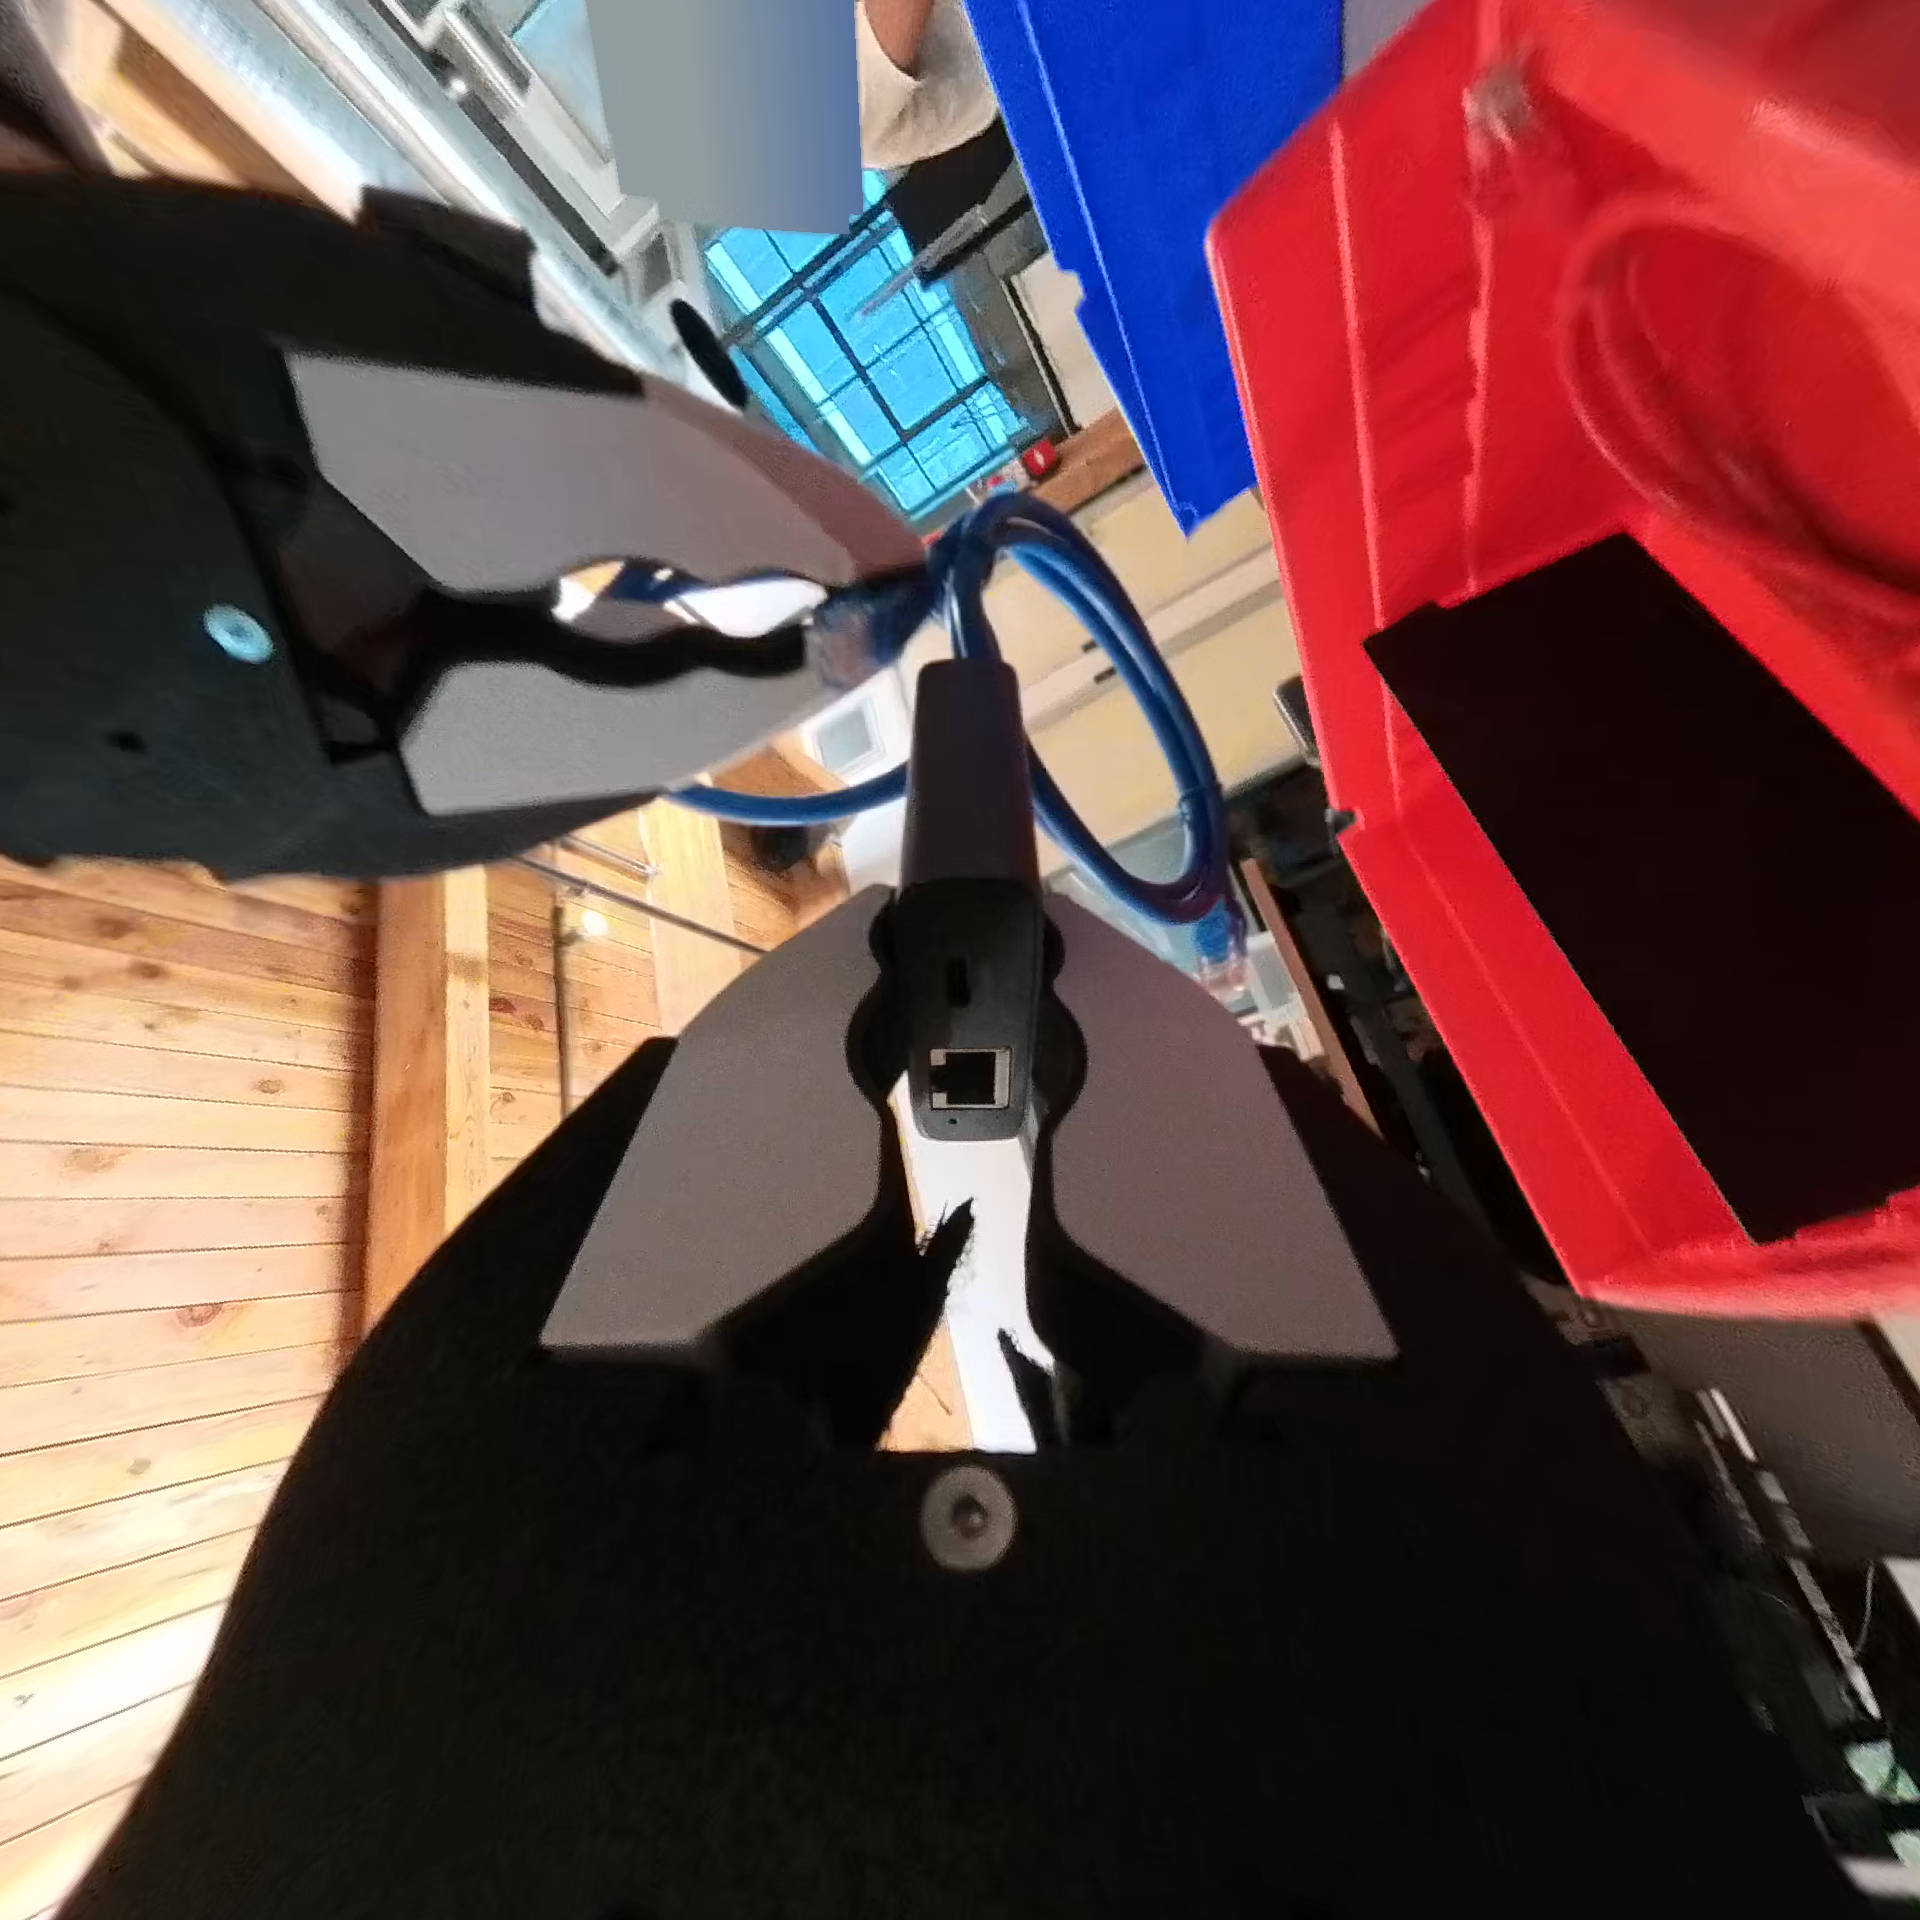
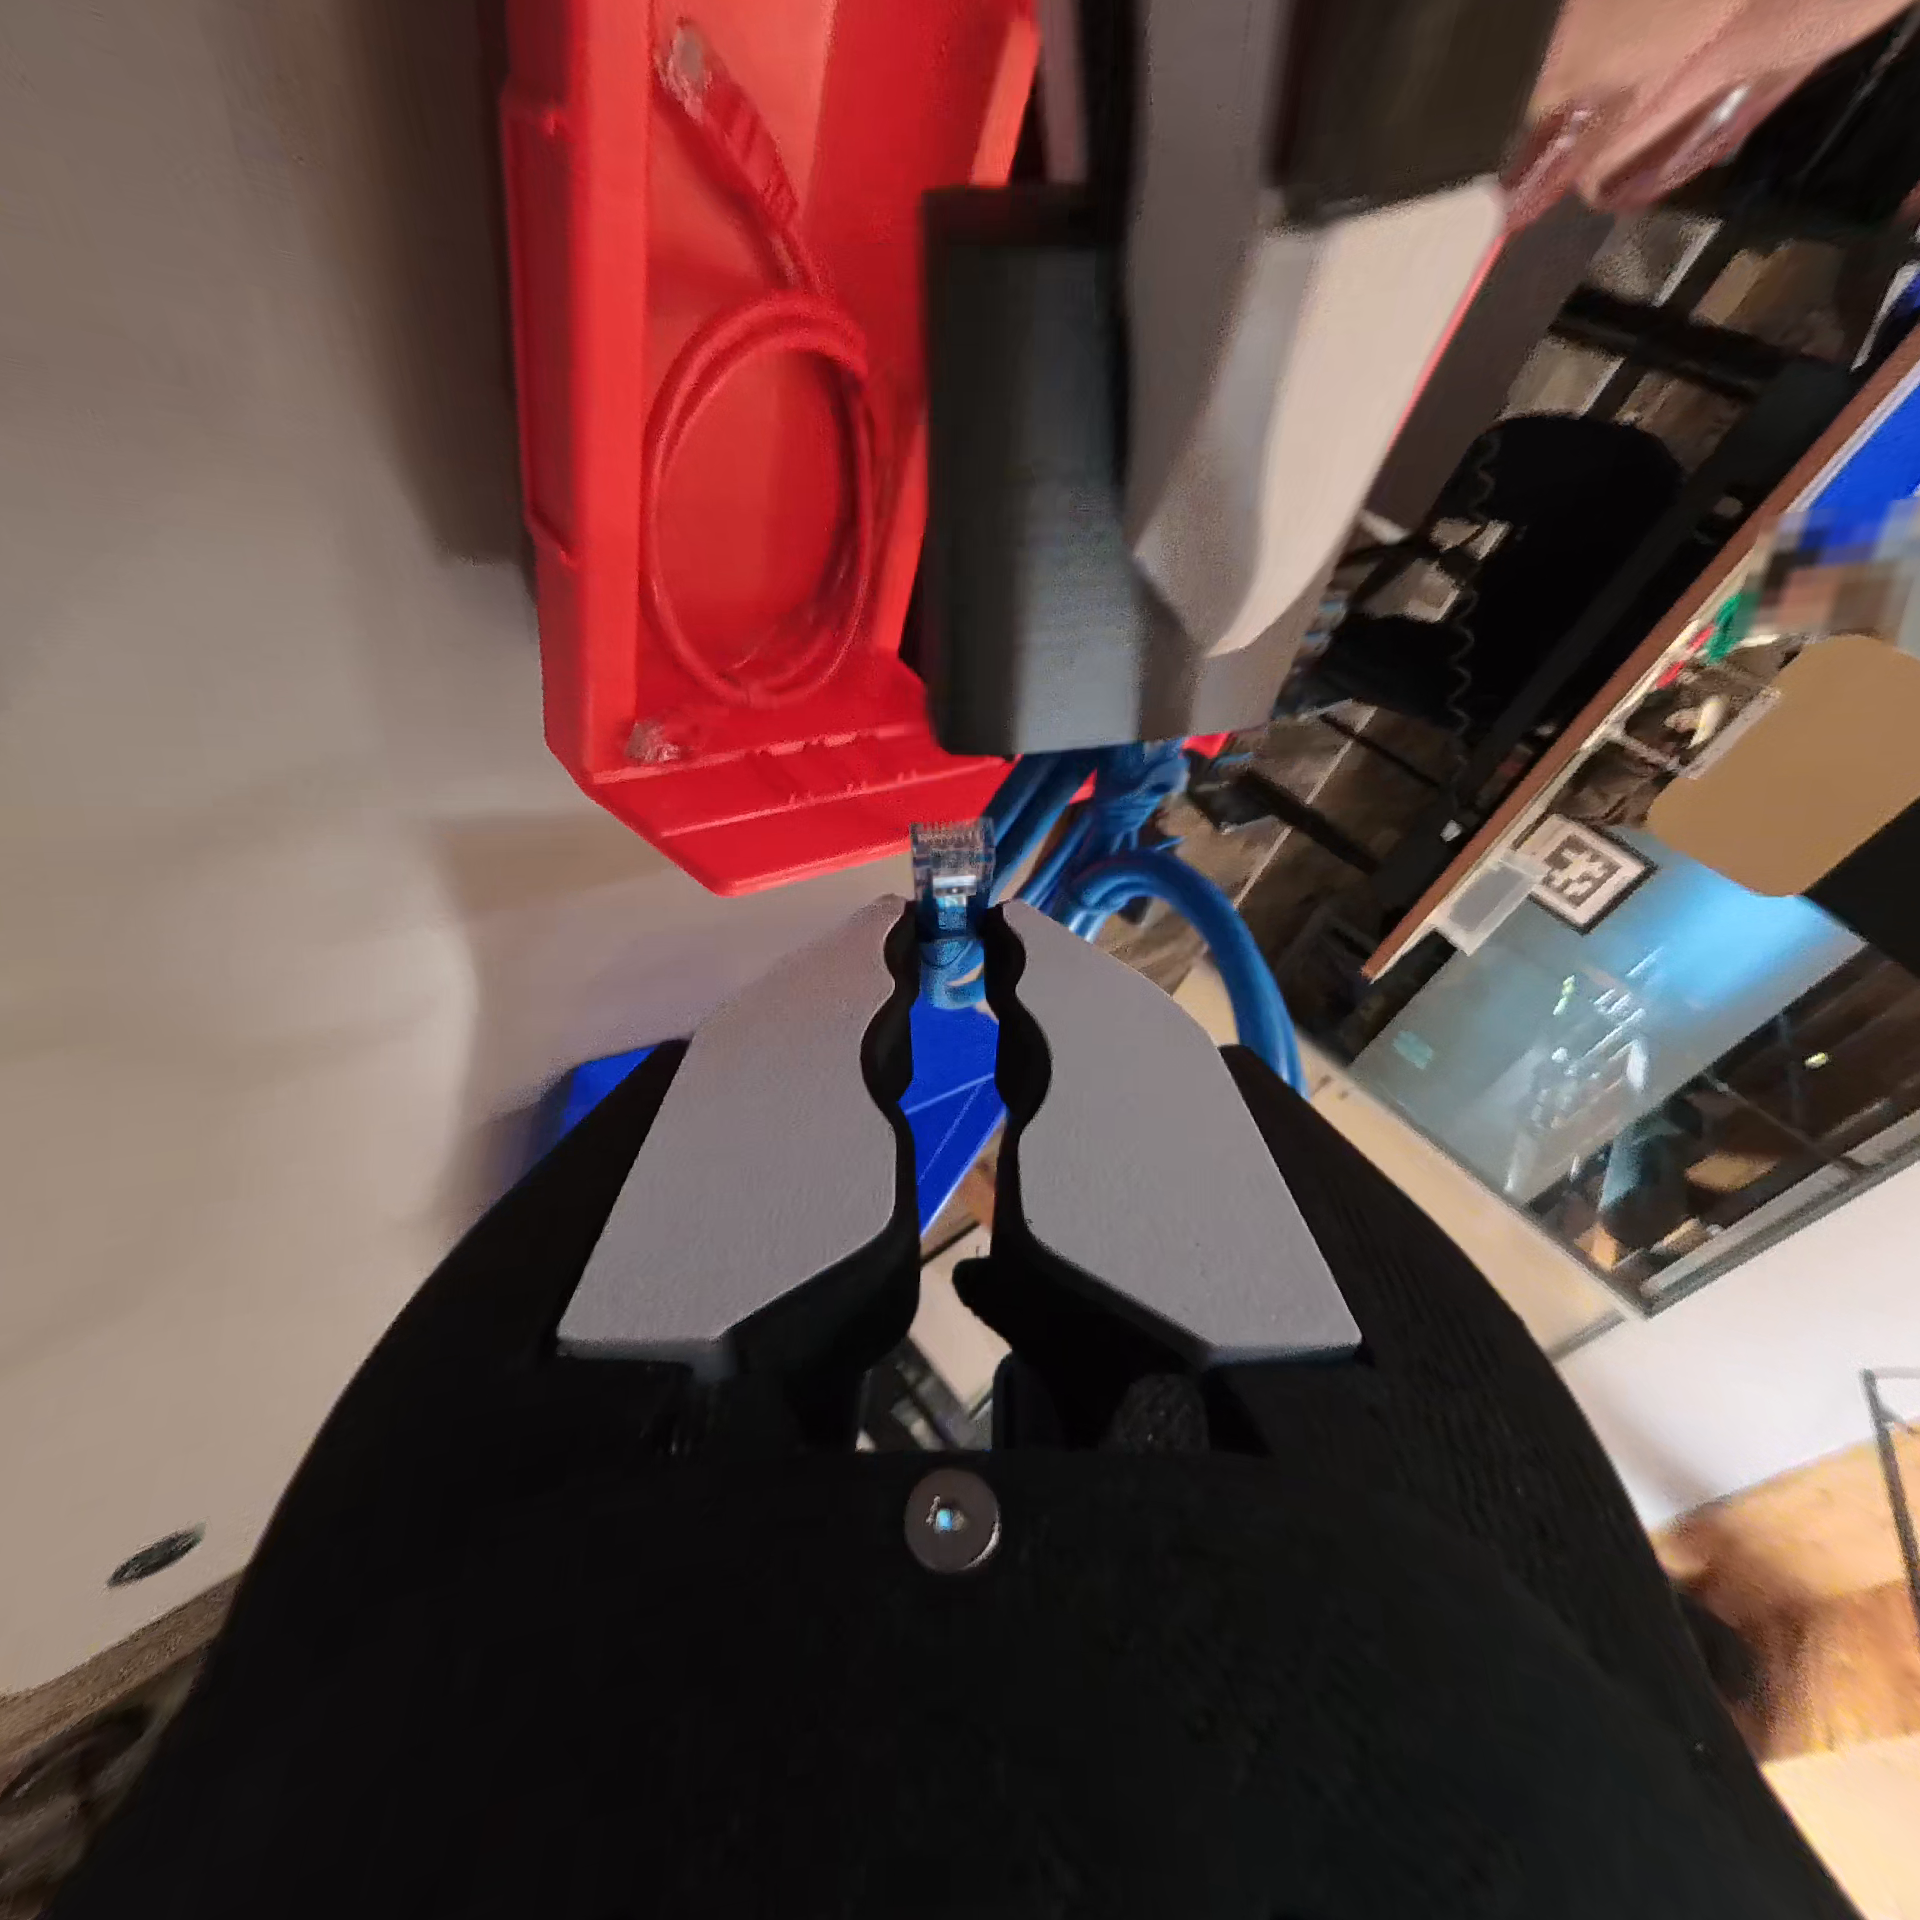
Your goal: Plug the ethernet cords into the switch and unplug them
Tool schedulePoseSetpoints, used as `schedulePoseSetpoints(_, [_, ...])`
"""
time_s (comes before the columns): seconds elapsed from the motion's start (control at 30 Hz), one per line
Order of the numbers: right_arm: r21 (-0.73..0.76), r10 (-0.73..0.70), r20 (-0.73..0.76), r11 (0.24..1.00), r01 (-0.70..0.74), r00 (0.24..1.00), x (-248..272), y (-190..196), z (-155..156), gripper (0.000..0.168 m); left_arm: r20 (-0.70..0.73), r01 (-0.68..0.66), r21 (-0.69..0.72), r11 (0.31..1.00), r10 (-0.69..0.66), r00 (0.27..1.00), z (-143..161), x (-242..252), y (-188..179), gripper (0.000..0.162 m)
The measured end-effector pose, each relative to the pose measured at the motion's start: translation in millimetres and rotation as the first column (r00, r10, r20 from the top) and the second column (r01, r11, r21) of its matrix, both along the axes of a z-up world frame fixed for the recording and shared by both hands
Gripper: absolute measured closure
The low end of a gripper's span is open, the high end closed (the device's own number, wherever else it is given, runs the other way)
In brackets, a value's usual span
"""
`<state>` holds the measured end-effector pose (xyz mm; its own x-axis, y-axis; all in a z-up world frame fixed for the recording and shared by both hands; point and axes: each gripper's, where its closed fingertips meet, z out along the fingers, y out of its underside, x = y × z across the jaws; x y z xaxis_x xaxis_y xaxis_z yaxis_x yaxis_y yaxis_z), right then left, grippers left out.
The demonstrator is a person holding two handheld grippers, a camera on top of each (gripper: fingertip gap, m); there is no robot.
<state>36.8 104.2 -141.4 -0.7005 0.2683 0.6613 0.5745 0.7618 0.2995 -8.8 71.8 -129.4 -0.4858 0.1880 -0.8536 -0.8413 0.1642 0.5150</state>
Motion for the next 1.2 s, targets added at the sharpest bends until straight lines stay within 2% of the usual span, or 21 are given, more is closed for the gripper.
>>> schedulePoseSetpoints(0.07, [0.023,0.104,-0.049,0.994,-0.103,0.993,-7.9,-6.0,2.6,0.158,0.047,0.004,-0.047,0.999,-0.002,0.999,0.1,-12.9,-0.3,0.141])
schedulePoseSetpoints(0.13, [0.046,0.151,-0.088,0.988,-0.147,0.985,-10.5,-6.0,4.6,0.158,0.122,0.051,-0.097,0.994,-0.039,0.992,1.0,-20.1,-3.2,0.142])
schedulePoseSetpoints(0.27, [-0.029,0.141,-0.132,0.989,-0.146,0.981,-8.6,0.9,-2.3,0.158,0.271,0.125,-0.186,0.975,-0.072,0.960,1.3,-24.7,-5.4,0.142])
schedulePoseSetpoints(0.4, [0.005,0.187,-0.187,0.982,-0.189,0.964,-13.7,3.3,1.7,0.158,0.411,0.185,-0.271,0.945,-0.060,0.910,-4.8,-32.7,-0.1,0.142])
schedulePoseSetpoints(0.53, [0.046,0.190,-0.228,0.982,-0.184,0.955,-17.0,10.2,6.8,0.158,0.517,0.232,-0.260,0.937,-0.068,0.853,5.6,-40.6,-1.0,0.142])
schedulePoseSetpoints(0.6, [-0.030,0.143,-0.225,0.988,-0.153,0.964,-16.8,7.9,2.8,0.158,0.579,0.306,-0.249,0.919,-0.112,0.808,12.6,-37.1,-7.2,0.142])
schedulePoseSetpoints(0.67, [-0.189,0.067,-0.219,0.976,-0.110,0.973,-17.0,-0.7,-0.8,0.158,0.641,0.382,-0.243,0.892,-0.148,0.753,19.5,-33.4,-14.1,0.141])
schedulePoseSetpoints(0.77, [-0.410,-0.015,-0.219,0.909,-0.077,0.976,-21.1,-18.9,6.7,0.158,0.717,0.459,-0.234,0.857,-0.167,0.677,29.2,-32.6,-22.0,0.142])
schedulePoseSetpoints(0.9, [-0.552,-0.059,-0.267,0.827,-0.102,0.962,-28.9,-40.5,29.8,0.158,0.835,0.573,-0.166,0.803,-0.195,0.514,48.6,-38.2,-31.7,0.142])
schedulePoseSetpoints(0.97, [-0.592,-0.078,-0.276,0.799,-0.105,0.958,-31.2,-46.4,38.1,0.158,0.880,0.628,-0.123,0.768,-0.209,0.428,59.2,-40.9,-38.6,0.142])
schedulePoseSetpoints(1.03, [-0.596,-0.078,-0.290,0.795,-0.116,0.954,-33.8,-47.6,45.0,0.158,0.904,0.656,-0.094,0.749,-0.212,0.372,67.2,-44.3,-43.8,0.142])
schedulePoseSetpoints(1.2, [-0.449,-0.025,-0.370,0.880,-0.156,0.929,-40.5,-37.8,58.1,0.158,0.932,0.632,-0.071,0.772,-0.175,0.318,76.9,-52.5,-42.1,0.142])
